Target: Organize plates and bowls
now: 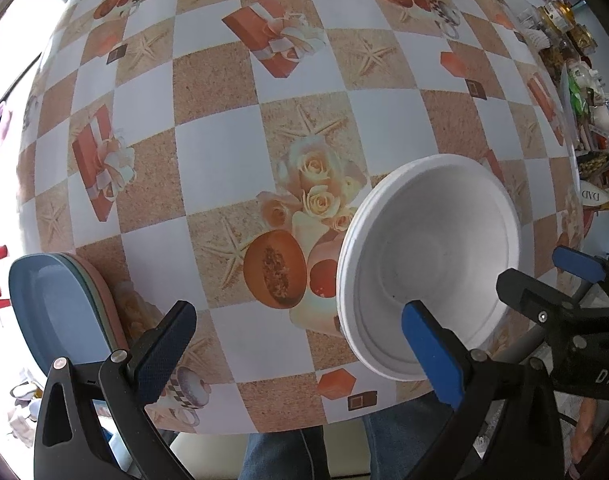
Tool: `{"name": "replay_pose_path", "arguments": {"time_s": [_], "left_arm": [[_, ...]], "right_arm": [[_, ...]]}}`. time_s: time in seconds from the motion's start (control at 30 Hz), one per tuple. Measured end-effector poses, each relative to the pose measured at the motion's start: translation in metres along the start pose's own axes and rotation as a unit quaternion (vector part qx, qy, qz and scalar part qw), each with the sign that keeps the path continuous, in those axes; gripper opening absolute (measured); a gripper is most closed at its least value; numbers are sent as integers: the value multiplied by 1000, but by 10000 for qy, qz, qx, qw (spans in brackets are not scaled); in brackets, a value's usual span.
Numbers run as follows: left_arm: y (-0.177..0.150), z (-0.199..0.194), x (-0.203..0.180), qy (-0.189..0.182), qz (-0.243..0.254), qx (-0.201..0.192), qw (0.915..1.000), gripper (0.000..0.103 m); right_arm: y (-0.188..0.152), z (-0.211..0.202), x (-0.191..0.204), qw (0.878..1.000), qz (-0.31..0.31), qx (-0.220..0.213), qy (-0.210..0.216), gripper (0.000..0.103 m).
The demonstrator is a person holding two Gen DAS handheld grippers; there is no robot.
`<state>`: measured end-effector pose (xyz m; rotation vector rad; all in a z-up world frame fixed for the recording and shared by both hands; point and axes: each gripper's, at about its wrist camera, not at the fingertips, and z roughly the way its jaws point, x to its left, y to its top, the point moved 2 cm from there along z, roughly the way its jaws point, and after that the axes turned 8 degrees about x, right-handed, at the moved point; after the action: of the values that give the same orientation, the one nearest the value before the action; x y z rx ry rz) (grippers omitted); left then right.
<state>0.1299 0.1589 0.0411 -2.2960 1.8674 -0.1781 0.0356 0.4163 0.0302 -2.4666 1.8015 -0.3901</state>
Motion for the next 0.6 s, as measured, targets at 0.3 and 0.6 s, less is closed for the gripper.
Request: {"name": "replay_pose_path", "arguments": {"time_s": [0.3, 0.6], "left_arm": [[3, 9, -1, 60, -6, 76, 10000, 103], [7, 21, -2, 116, 22, 126, 9999, 103]], "right_arm": [[2, 7, -7, 9999, 84, 113, 8, 103], [6, 14, -12, 9997, 144, 212, 23, 103]]}}
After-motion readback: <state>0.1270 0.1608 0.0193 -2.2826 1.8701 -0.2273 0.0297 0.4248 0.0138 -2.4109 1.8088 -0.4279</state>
